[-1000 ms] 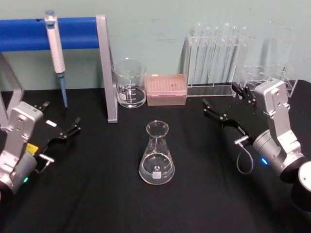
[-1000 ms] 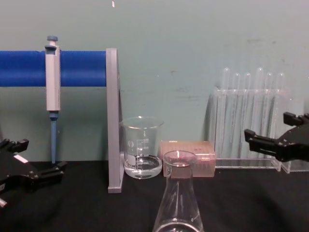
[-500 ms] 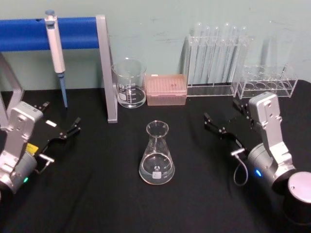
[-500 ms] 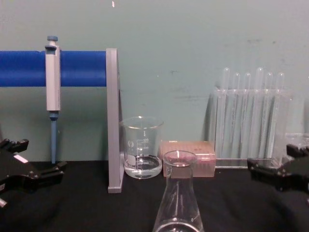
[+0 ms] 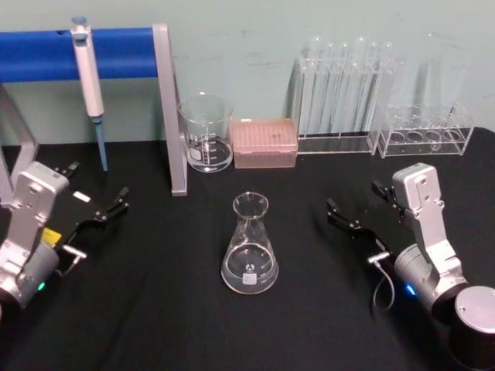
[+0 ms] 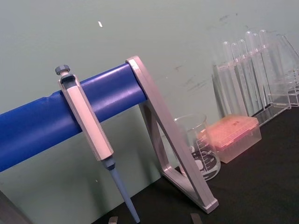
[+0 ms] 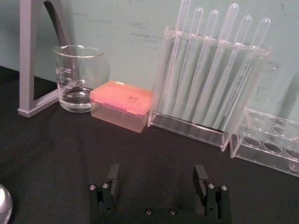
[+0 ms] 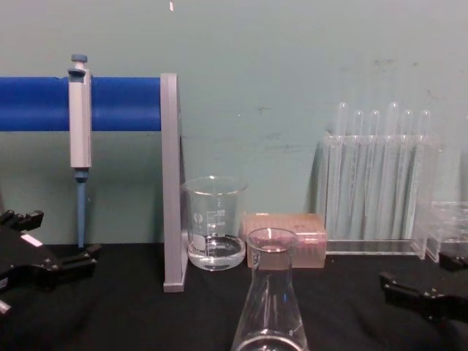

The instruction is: Grasp the erlenmeyer flask with one hand, shake it three times, then place it back.

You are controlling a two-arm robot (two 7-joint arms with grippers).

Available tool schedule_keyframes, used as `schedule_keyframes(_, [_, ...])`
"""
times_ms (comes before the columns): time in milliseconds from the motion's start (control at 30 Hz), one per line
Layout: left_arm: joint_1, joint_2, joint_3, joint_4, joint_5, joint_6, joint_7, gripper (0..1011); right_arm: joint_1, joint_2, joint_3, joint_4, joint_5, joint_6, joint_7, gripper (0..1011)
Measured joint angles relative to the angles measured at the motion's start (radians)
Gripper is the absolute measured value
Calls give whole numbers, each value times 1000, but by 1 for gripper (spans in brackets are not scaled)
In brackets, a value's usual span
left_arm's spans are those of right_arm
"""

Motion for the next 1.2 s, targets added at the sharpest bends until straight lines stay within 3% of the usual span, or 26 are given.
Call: schedule_keyframes(1200, [0,0,0,0,0,0,0,1001,5,4,-6,-2,1,-6,2,1000])
